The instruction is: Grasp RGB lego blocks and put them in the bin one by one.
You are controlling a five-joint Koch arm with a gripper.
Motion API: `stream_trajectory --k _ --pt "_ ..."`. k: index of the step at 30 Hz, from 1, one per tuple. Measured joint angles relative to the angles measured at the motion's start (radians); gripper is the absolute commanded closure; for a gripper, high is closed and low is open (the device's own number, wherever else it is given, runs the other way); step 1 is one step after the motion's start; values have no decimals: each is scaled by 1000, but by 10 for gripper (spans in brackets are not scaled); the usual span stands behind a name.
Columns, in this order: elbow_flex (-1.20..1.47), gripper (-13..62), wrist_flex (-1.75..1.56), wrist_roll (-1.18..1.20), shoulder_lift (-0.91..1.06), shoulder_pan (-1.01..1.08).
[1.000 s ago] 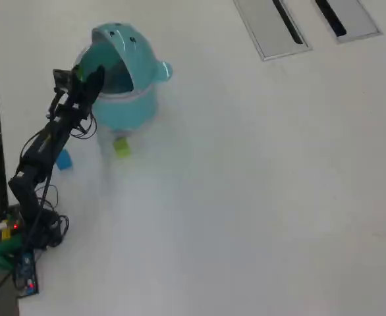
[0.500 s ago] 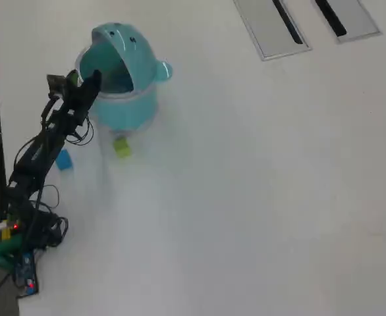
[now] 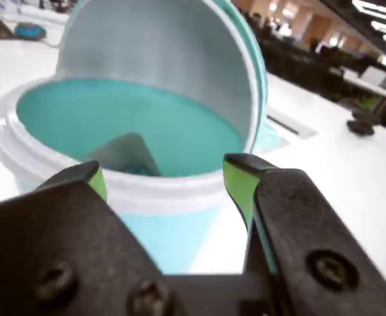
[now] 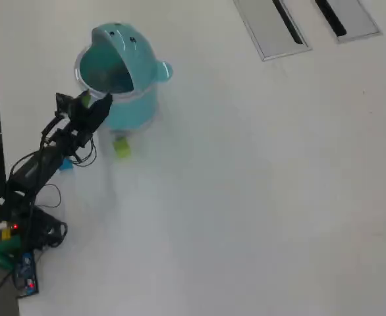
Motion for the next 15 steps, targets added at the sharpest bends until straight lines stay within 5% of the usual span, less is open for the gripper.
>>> stream_trajectory --k 15 --pt "196 171 0 2 72 64"
